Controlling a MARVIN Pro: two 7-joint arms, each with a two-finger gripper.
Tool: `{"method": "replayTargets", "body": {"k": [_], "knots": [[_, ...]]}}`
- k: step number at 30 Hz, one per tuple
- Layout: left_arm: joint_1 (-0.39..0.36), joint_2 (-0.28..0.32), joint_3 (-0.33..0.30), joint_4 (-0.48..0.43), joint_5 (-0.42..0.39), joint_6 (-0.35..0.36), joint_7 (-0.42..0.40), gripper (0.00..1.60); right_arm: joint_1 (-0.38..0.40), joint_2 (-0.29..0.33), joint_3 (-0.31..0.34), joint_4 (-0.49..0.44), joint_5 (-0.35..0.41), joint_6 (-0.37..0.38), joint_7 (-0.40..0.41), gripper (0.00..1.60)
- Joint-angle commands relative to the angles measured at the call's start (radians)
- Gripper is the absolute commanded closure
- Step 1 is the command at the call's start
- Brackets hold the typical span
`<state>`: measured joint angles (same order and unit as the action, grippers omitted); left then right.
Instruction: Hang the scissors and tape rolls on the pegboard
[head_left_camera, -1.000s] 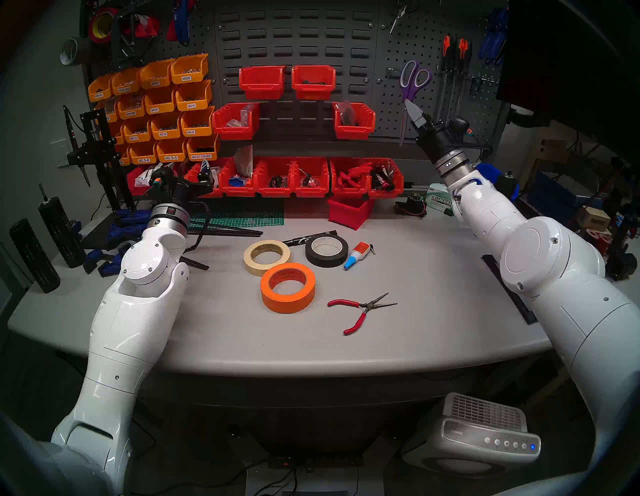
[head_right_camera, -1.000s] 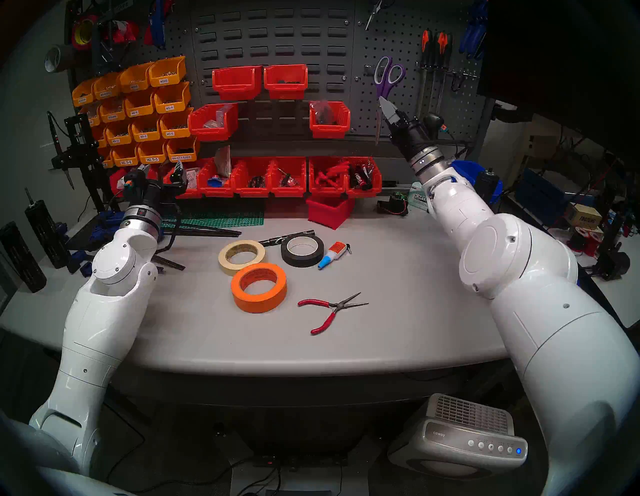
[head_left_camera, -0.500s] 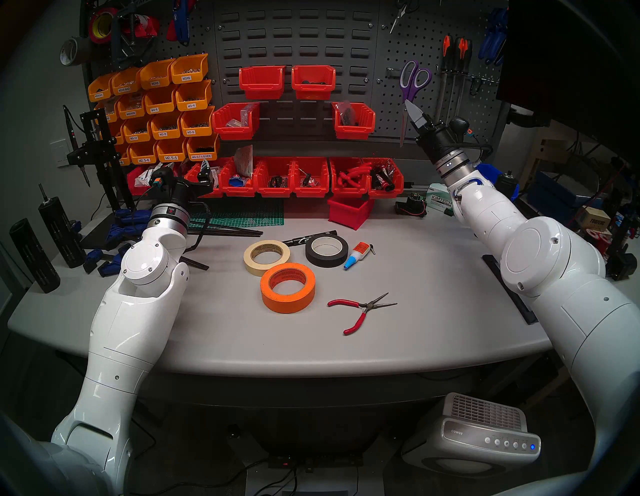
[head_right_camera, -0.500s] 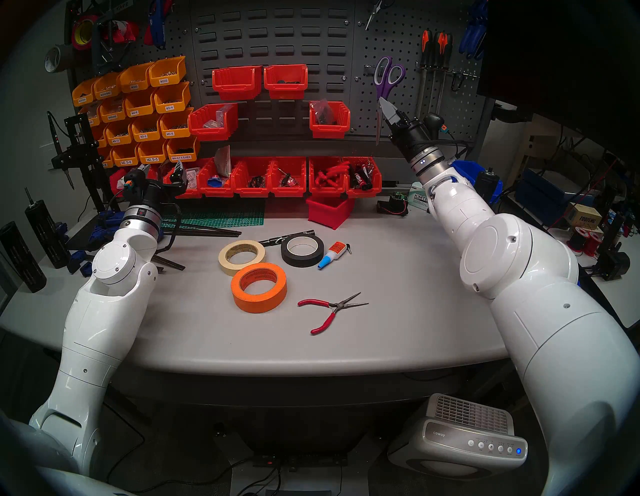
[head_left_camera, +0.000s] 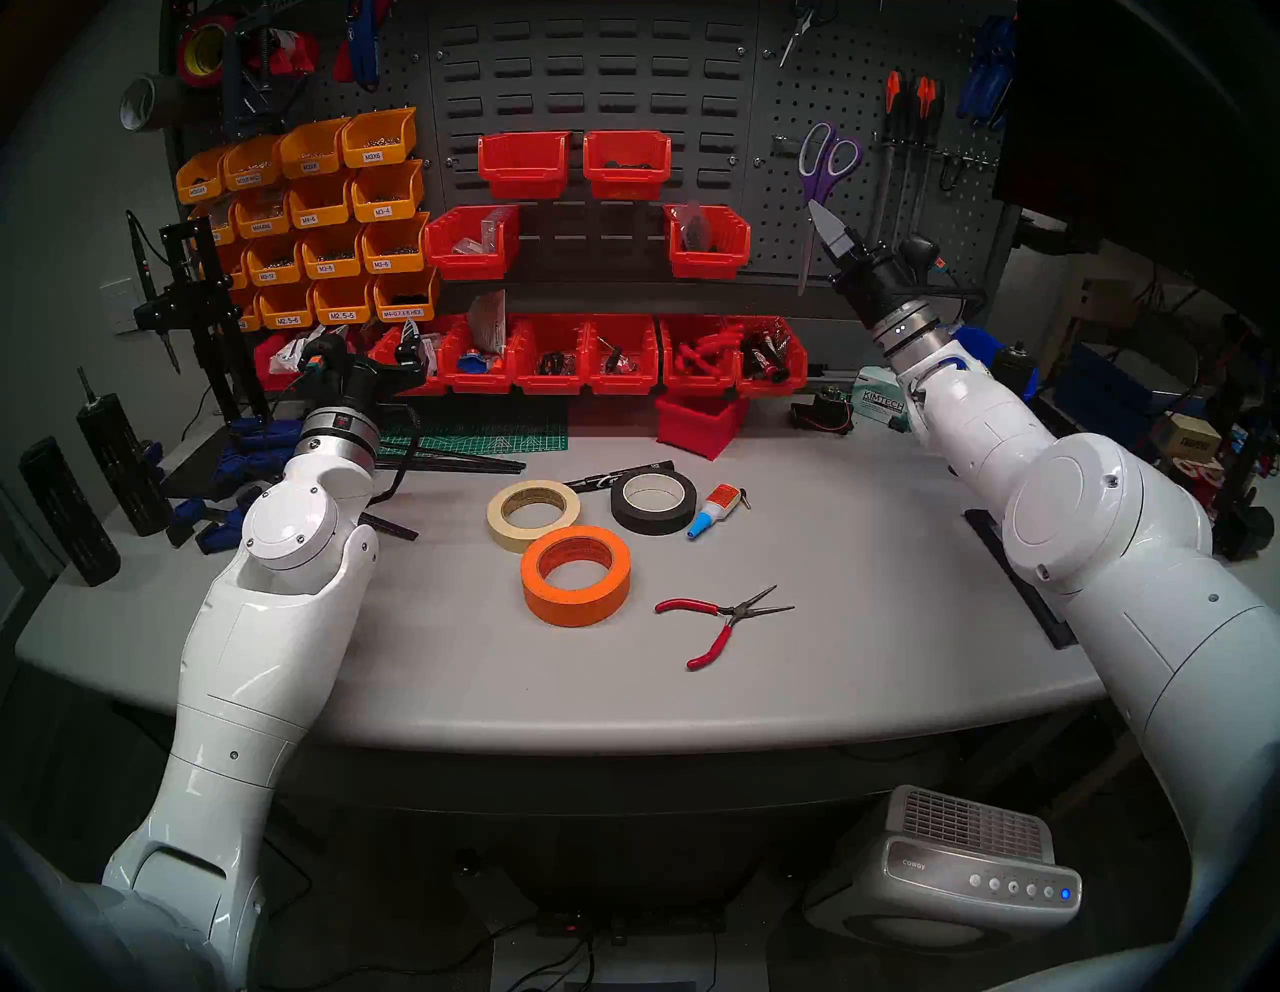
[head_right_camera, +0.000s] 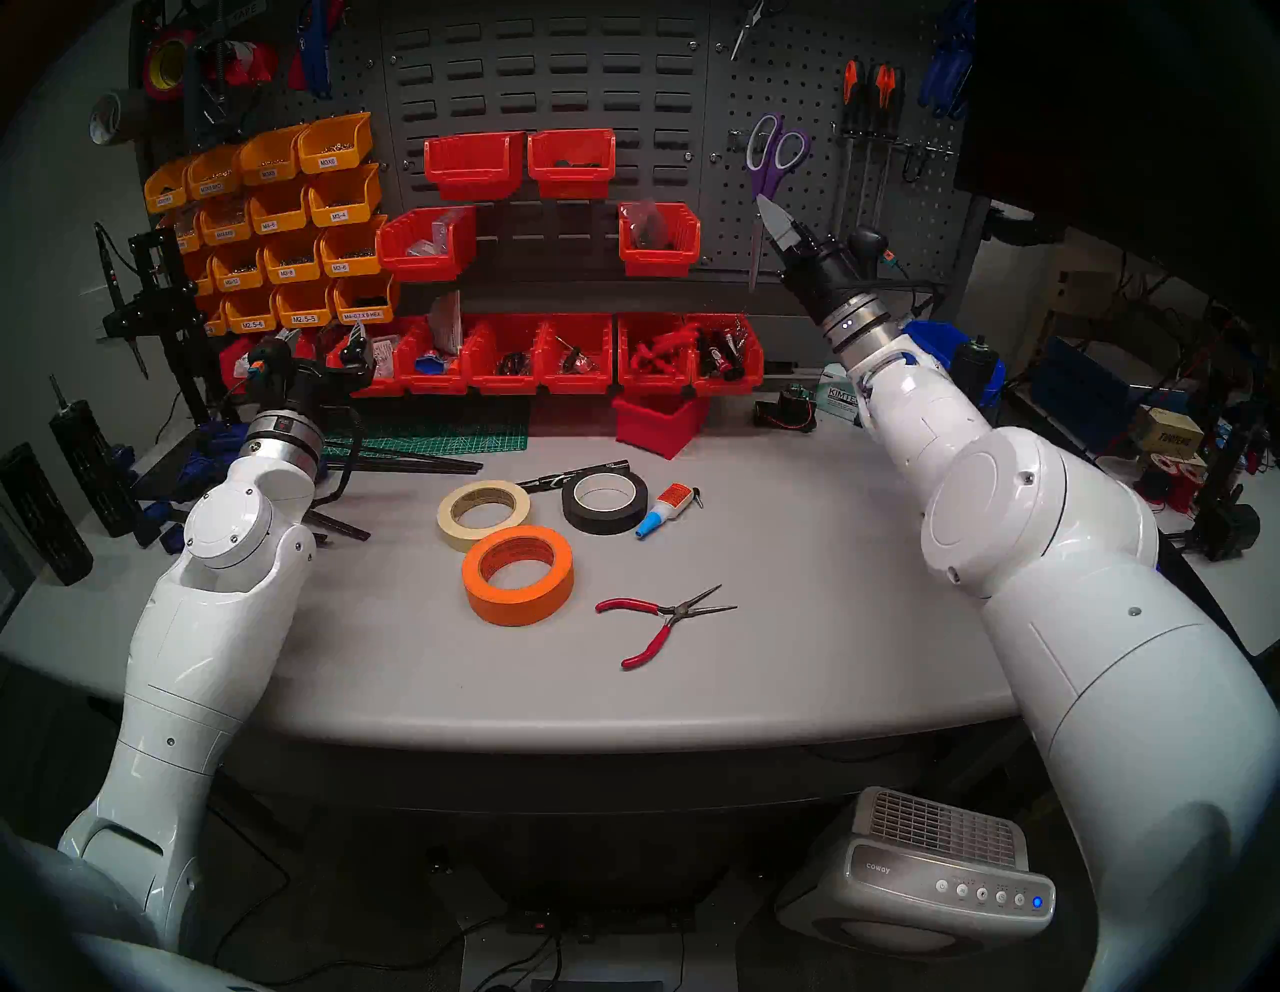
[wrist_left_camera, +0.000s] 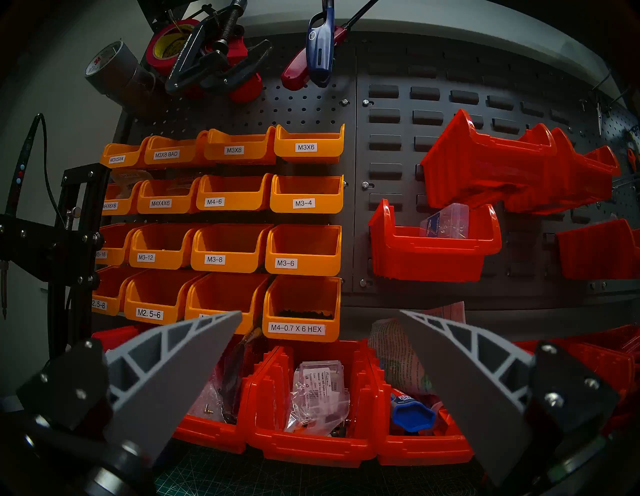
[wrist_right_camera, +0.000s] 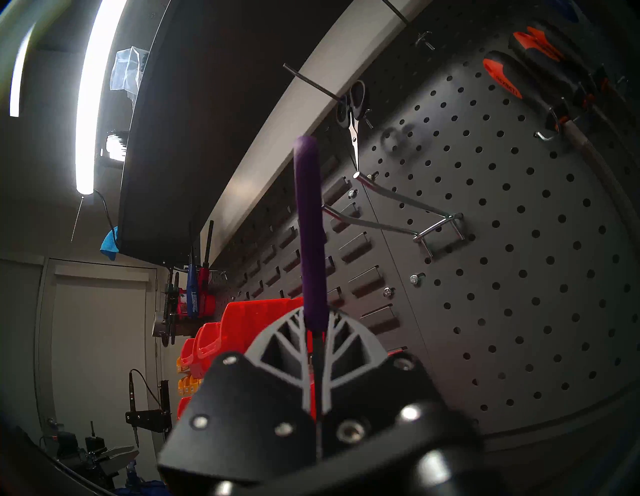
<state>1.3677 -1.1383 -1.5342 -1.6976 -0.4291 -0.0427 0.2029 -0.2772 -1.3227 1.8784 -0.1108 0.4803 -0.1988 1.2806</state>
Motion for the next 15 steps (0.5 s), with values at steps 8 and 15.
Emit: {"method": "replayTargets", "body": {"k": [8, 15], "knots": [[-0.031, 0.003, -0.008, -0.027, 0.000, -0.010, -0.001, 0.00, 0.056, 0.001, -0.003, -0.029, -0.002, 0.024, 0.009, 1.60], [-0.031, 0.003, -0.008, -0.027, 0.000, -0.010, -0.001, 0.00, 0.064, 0.009, 0.001, -0.030, 0.000, 0.045, 0.010, 1.60]]}}
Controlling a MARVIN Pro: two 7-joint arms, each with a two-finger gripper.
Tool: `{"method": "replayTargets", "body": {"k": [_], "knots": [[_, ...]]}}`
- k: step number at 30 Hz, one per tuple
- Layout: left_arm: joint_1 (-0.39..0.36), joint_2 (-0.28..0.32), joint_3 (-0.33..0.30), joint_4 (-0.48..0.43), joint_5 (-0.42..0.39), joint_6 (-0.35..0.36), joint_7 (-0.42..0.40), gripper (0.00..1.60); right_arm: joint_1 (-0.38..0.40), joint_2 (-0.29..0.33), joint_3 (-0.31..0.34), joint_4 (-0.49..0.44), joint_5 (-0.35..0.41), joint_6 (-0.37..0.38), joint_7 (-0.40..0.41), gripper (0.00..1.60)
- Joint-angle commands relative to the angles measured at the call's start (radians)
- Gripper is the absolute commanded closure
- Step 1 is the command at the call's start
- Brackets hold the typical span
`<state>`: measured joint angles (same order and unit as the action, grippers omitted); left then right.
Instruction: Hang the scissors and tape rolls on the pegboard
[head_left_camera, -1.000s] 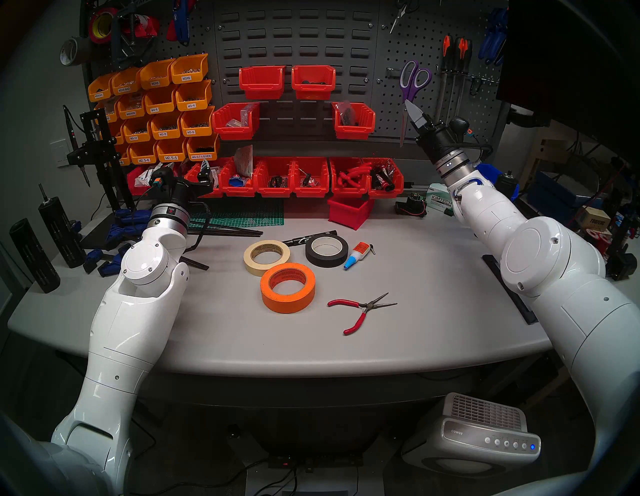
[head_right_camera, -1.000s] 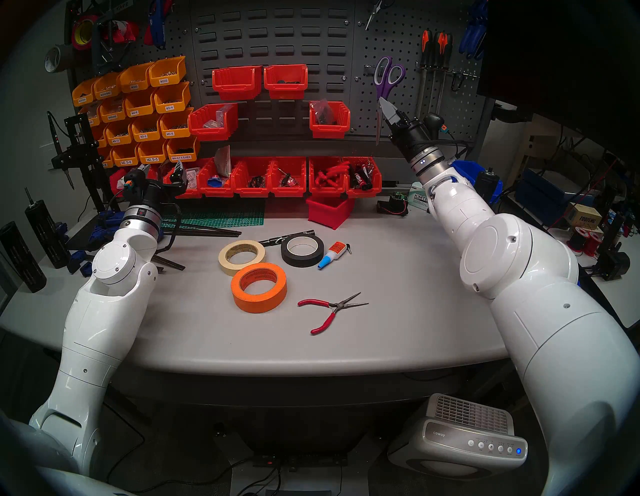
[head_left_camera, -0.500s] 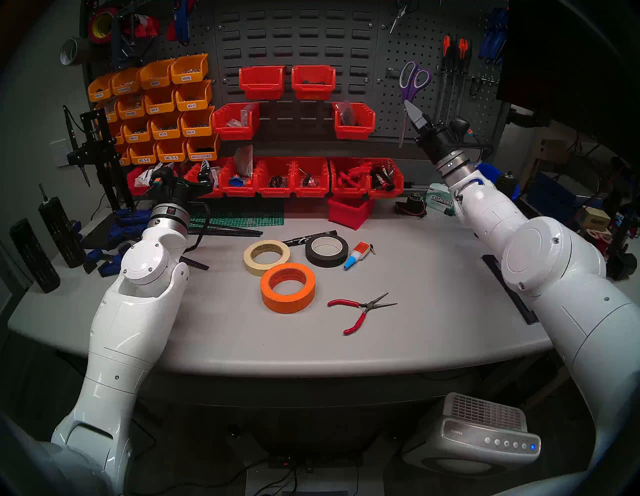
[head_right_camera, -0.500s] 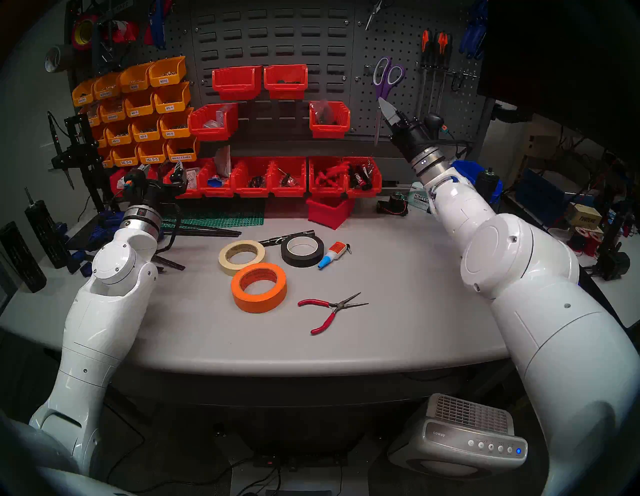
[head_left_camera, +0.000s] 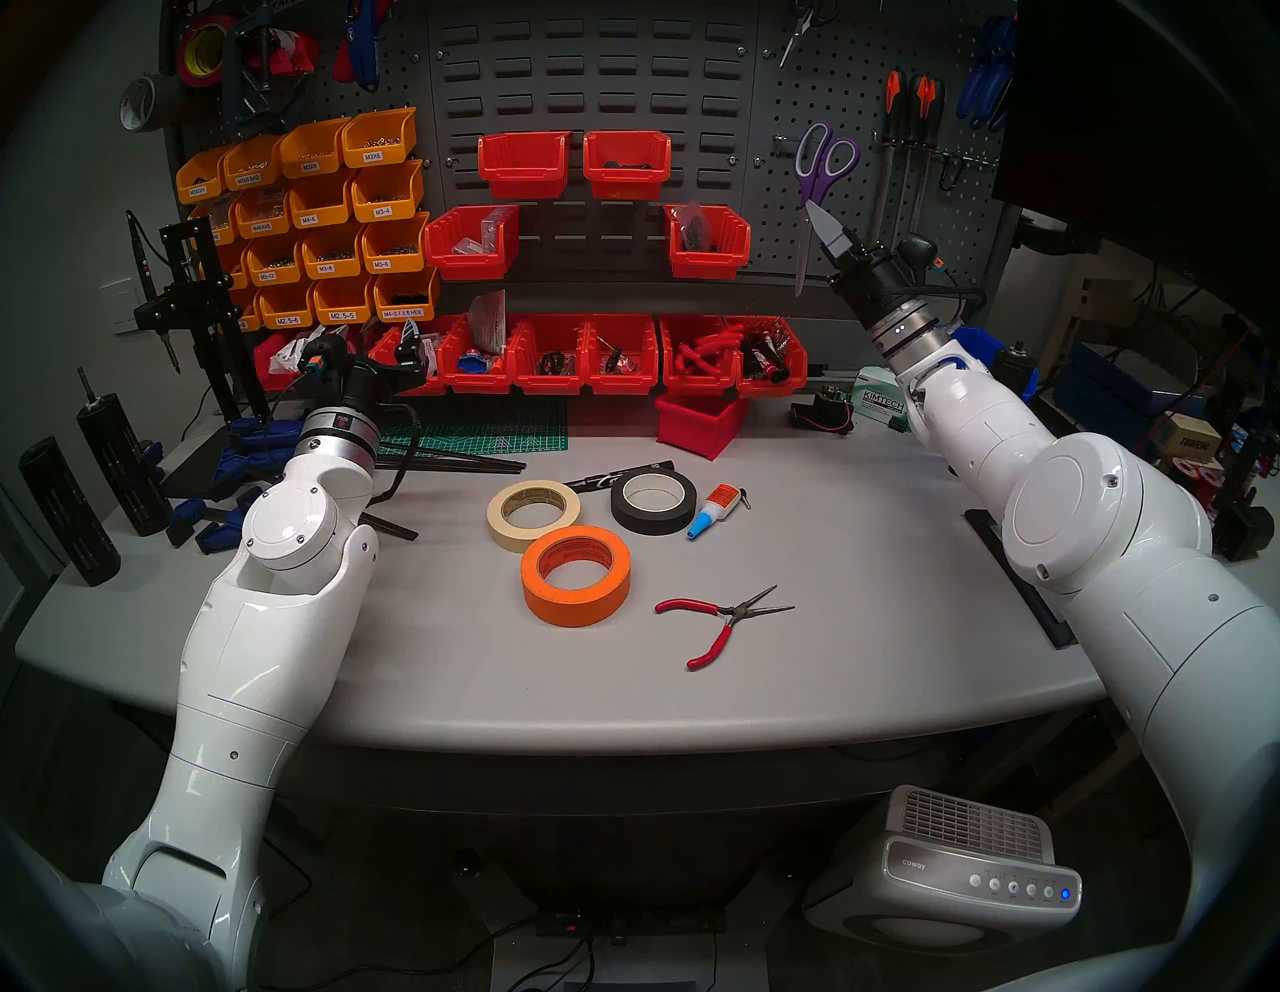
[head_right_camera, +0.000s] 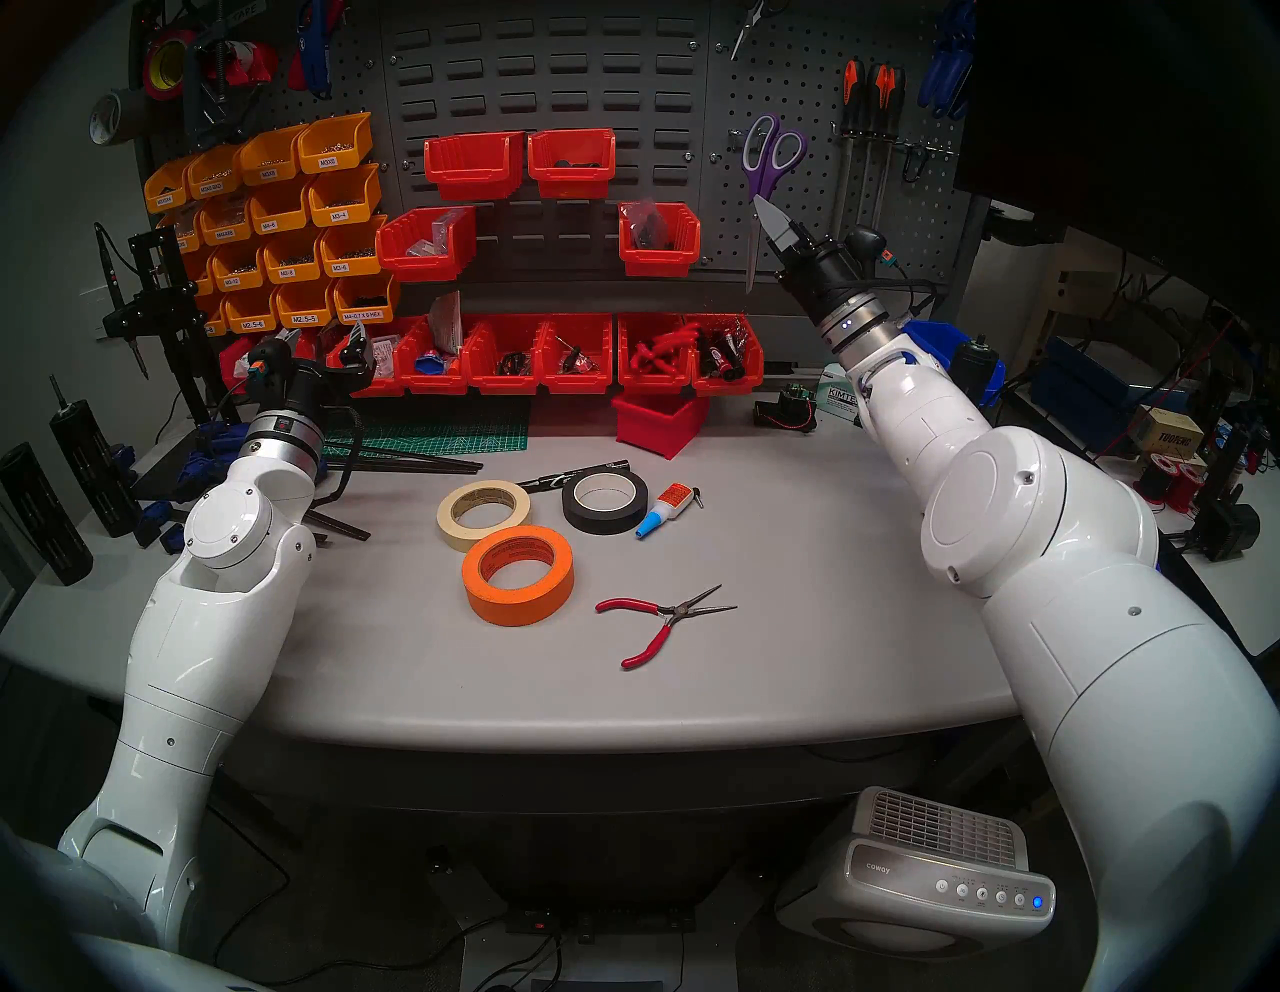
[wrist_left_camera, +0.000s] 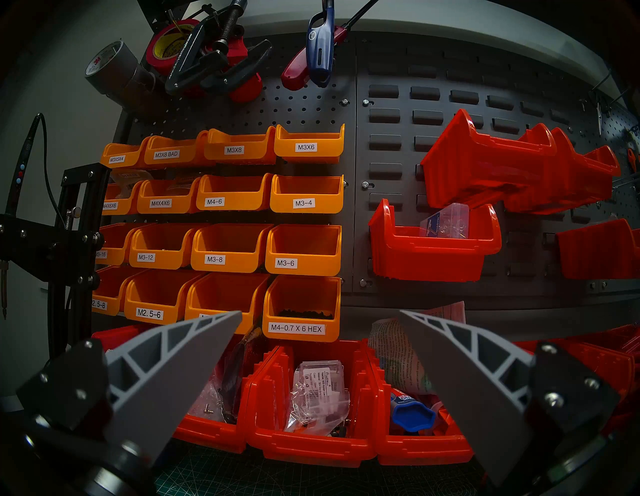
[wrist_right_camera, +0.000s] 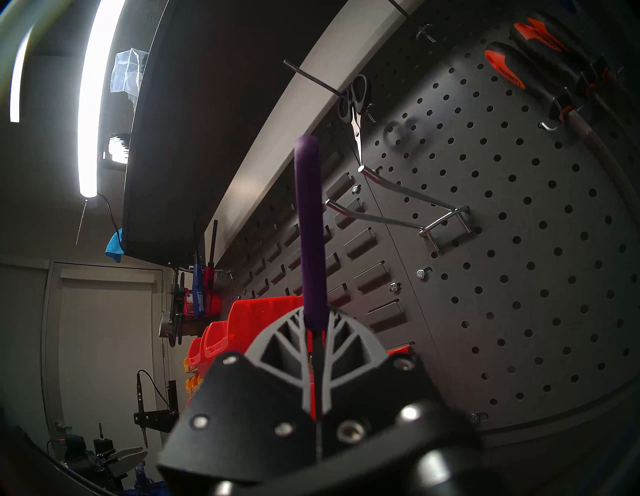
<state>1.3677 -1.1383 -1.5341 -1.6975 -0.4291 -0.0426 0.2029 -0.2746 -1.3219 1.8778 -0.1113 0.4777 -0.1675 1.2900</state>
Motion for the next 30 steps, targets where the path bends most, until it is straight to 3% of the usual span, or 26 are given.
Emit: {"method": "replayTargets", "body": {"k": [1, 30], "knots": [[-0.031, 0.003, -0.008, -0.027, 0.000, -0.010, -0.001, 0.00, 0.062, 0.009, 0.001, -0.030, 0.002, 0.013, 0.000, 1.60], [-0.031, 0.003, -0.008, -0.027, 0.000, -0.010, -0.001, 0.00, 0.056, 0.006, 0.014, -0.026, 0.008, 0.075, 0.007, 1.60]]}}
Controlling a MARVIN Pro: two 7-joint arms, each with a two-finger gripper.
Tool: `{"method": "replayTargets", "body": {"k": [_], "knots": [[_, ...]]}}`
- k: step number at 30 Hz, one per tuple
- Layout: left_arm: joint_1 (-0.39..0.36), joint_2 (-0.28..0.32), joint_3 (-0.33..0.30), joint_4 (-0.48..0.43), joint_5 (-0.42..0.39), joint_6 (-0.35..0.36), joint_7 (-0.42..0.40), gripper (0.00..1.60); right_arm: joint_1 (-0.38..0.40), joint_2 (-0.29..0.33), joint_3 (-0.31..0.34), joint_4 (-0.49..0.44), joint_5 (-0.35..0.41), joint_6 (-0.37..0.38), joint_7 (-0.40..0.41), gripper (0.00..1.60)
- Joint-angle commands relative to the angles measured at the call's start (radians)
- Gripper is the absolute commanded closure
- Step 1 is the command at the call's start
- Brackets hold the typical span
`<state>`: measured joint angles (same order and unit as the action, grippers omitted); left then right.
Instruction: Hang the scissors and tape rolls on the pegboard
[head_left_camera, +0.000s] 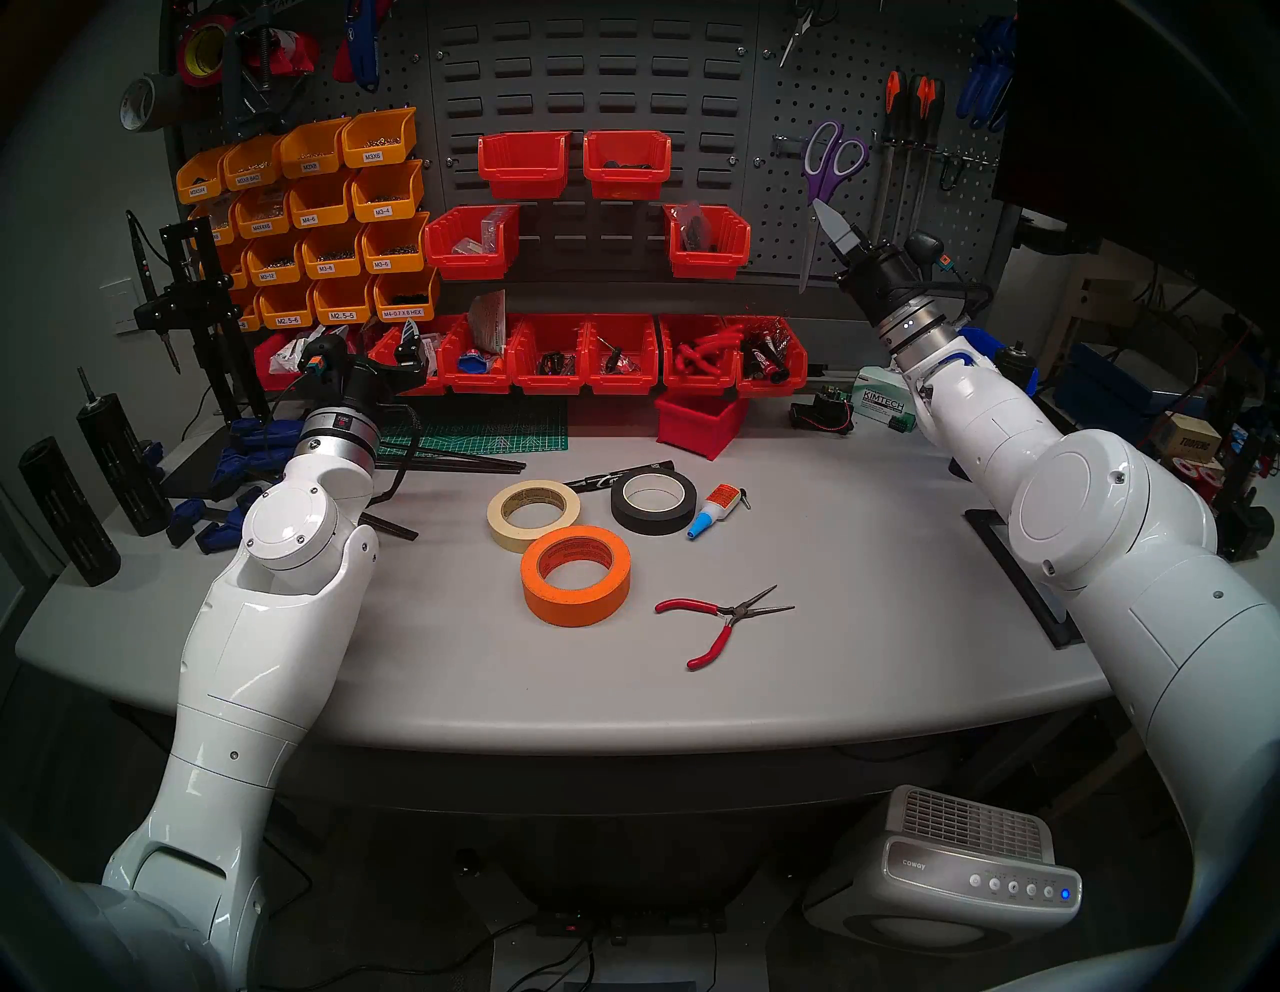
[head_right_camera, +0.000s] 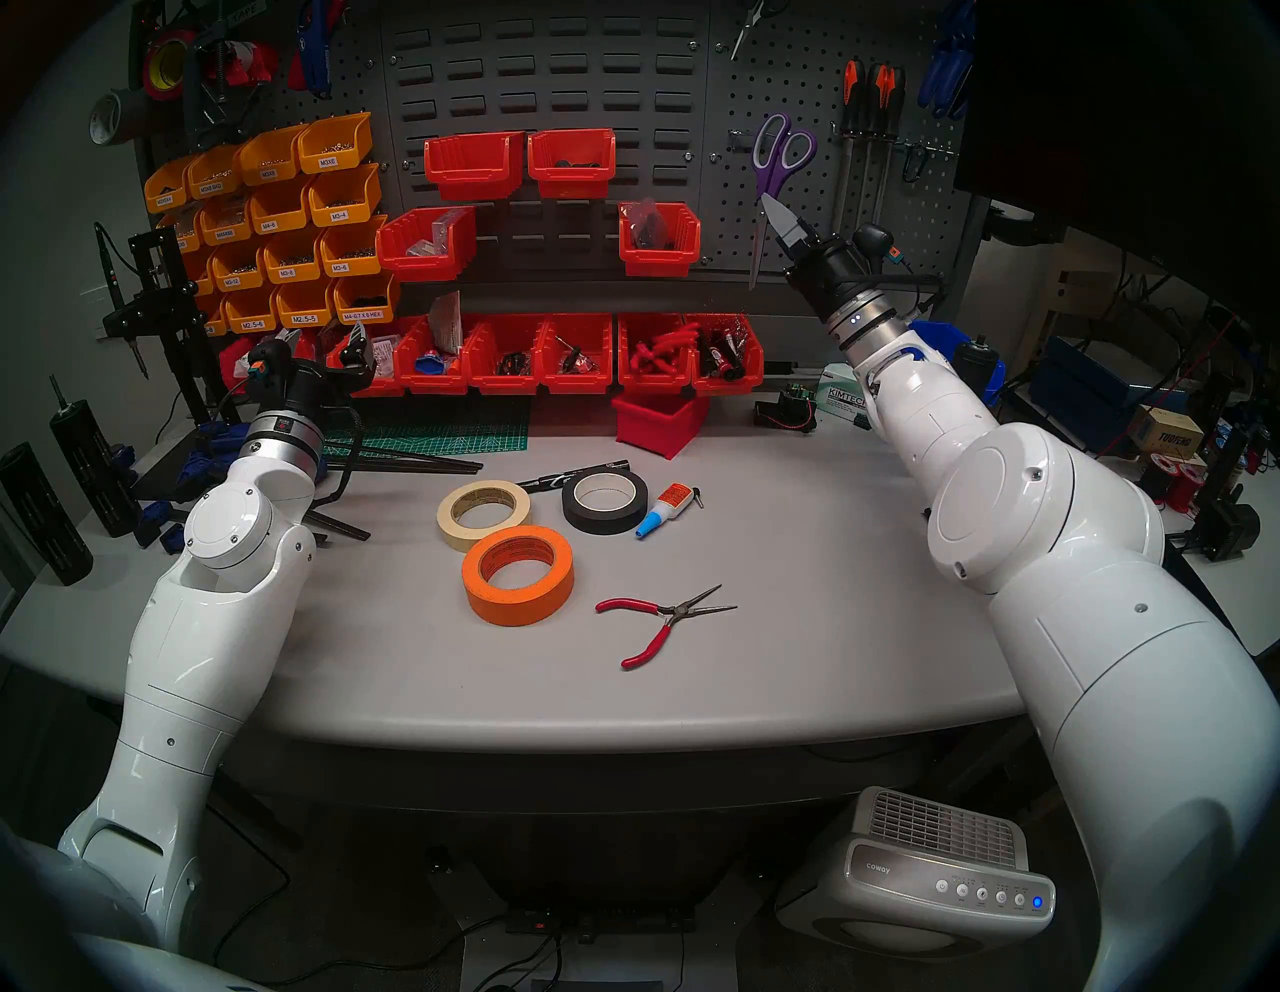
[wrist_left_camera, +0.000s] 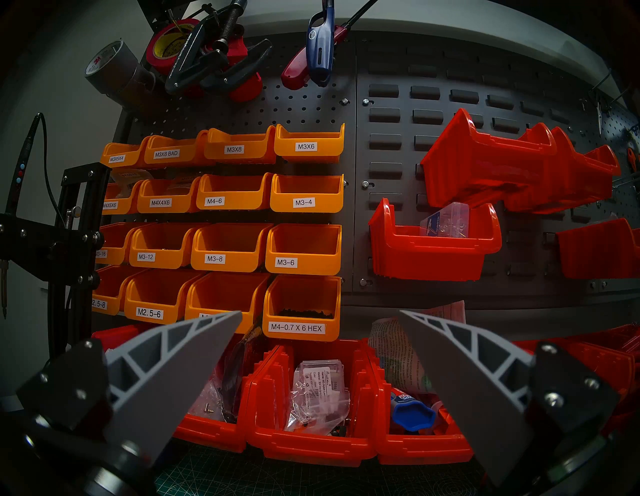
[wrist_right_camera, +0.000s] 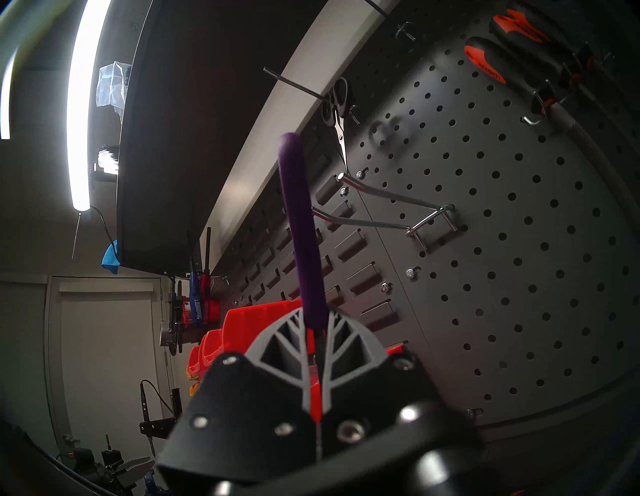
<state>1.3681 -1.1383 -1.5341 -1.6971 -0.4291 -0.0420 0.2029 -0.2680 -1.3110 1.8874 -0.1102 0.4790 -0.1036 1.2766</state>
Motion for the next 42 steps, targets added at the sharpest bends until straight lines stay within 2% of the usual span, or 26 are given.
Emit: {"method": "replayTargets", "body": {"k": [1, 24, 42], "knots": [[-0.031, 0.003, -0.008, -0.027, 0.000, -0.010, -0.001, 0.00, 0.050, -0.005, 0.004, -0.028, 0.006, 0.013, 0.024, 1.60], [-0.031, 0.003, -0.008, -0.027, 0.000, -0.010, -0.001, 0.00, 0.058, -0.011, 0.008, -0.030, 0.007, 0.061, 0.064, 1.60], [-0.030, 0.003, -0.007, -0.026, 0.000, -0.009, -0.001, 0.00, 0.060, -0.012, 0.023, -0.026, 0.009, 0.077, 0.025, 1.60]]}}
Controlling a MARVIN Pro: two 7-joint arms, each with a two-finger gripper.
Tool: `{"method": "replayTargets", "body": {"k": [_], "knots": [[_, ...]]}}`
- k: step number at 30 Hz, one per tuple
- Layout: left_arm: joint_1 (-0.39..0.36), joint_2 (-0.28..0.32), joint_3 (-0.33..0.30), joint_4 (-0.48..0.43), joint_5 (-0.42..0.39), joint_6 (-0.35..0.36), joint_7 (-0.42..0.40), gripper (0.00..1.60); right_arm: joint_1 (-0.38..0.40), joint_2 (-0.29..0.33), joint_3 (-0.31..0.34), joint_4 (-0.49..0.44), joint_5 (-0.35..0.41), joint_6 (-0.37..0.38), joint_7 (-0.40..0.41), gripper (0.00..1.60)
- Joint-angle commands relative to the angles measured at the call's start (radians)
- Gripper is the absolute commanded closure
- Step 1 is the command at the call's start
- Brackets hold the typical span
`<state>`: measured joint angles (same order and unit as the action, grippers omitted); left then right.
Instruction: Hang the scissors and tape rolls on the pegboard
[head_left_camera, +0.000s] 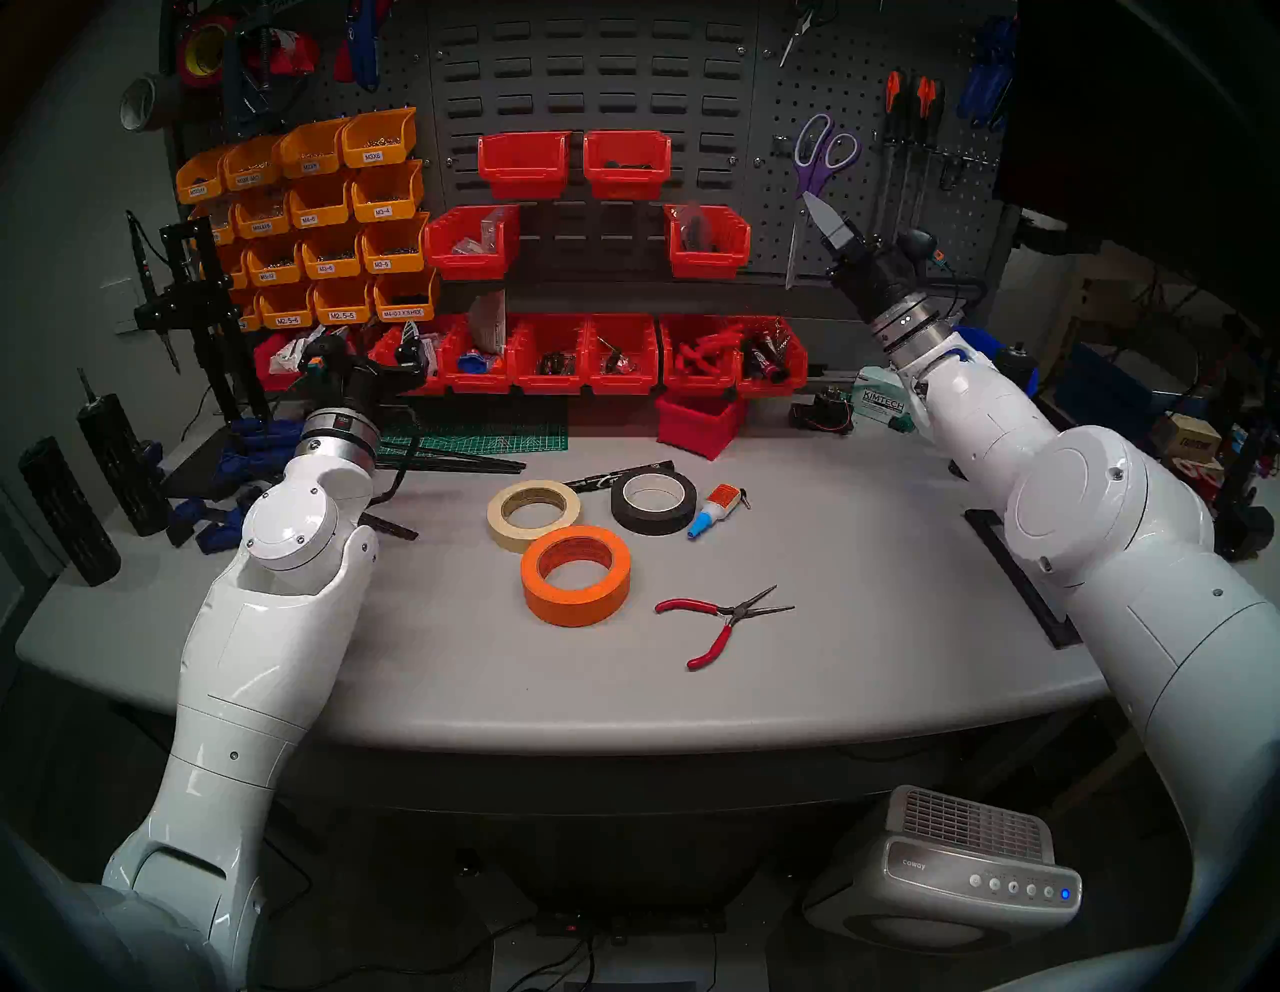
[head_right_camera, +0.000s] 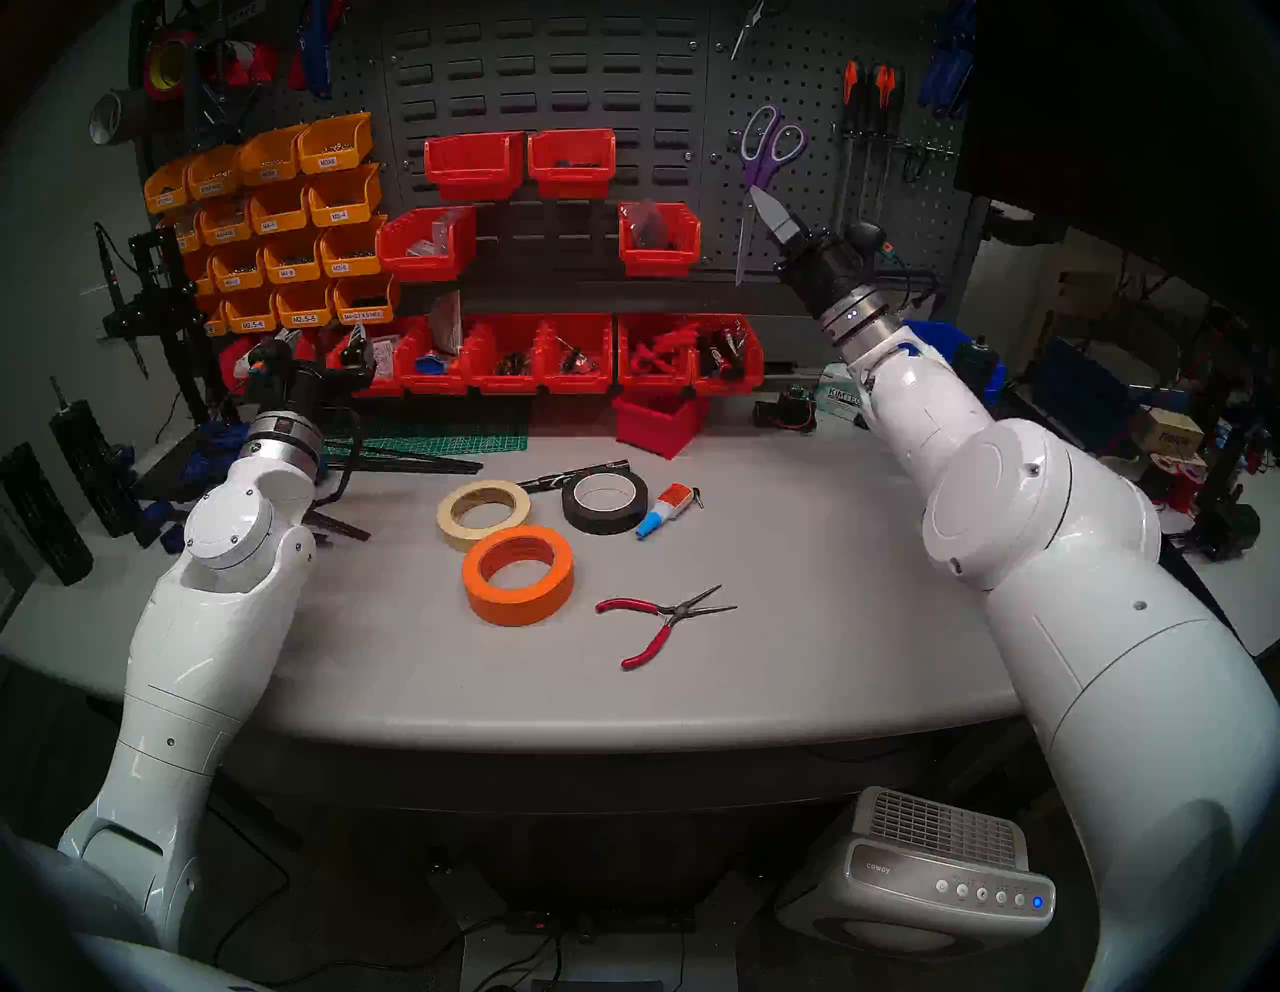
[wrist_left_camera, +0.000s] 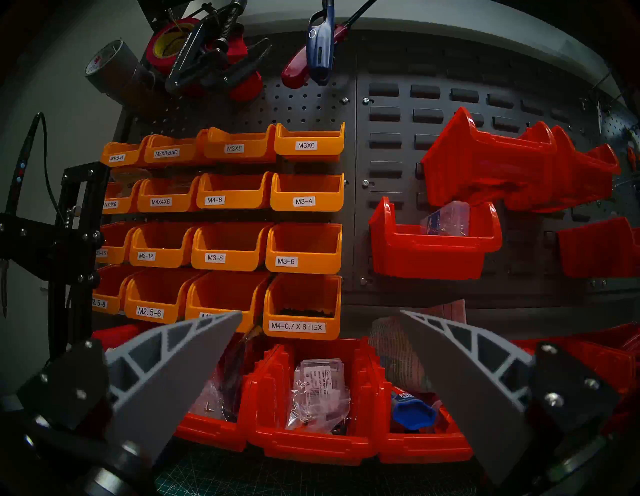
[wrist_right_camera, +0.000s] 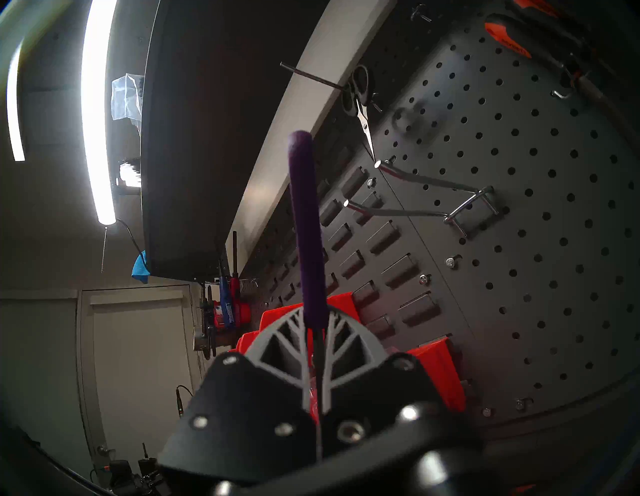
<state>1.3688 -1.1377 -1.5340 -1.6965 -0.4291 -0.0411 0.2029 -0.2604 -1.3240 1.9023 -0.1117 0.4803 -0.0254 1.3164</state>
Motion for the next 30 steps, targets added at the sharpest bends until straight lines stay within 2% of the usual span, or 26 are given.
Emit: {"method": "replayTargets", "body": {"k": [1, 30], "knots": [[-0.031, 0.003, -0.007, -0.027, 0.000, -0.010, -0.001, 0.00, 0.052, 0.001, 0.008, -0.025, 0.008, 0.000, -0.018, 1.60], [-0.030, 0.003, -0.007, -0.026, 0.001, -0.009, -0.001, 0.00, 0.057, -0.013, 0.007, -0.030, 0.003, 0.032, -0.063, 1.60]]}}
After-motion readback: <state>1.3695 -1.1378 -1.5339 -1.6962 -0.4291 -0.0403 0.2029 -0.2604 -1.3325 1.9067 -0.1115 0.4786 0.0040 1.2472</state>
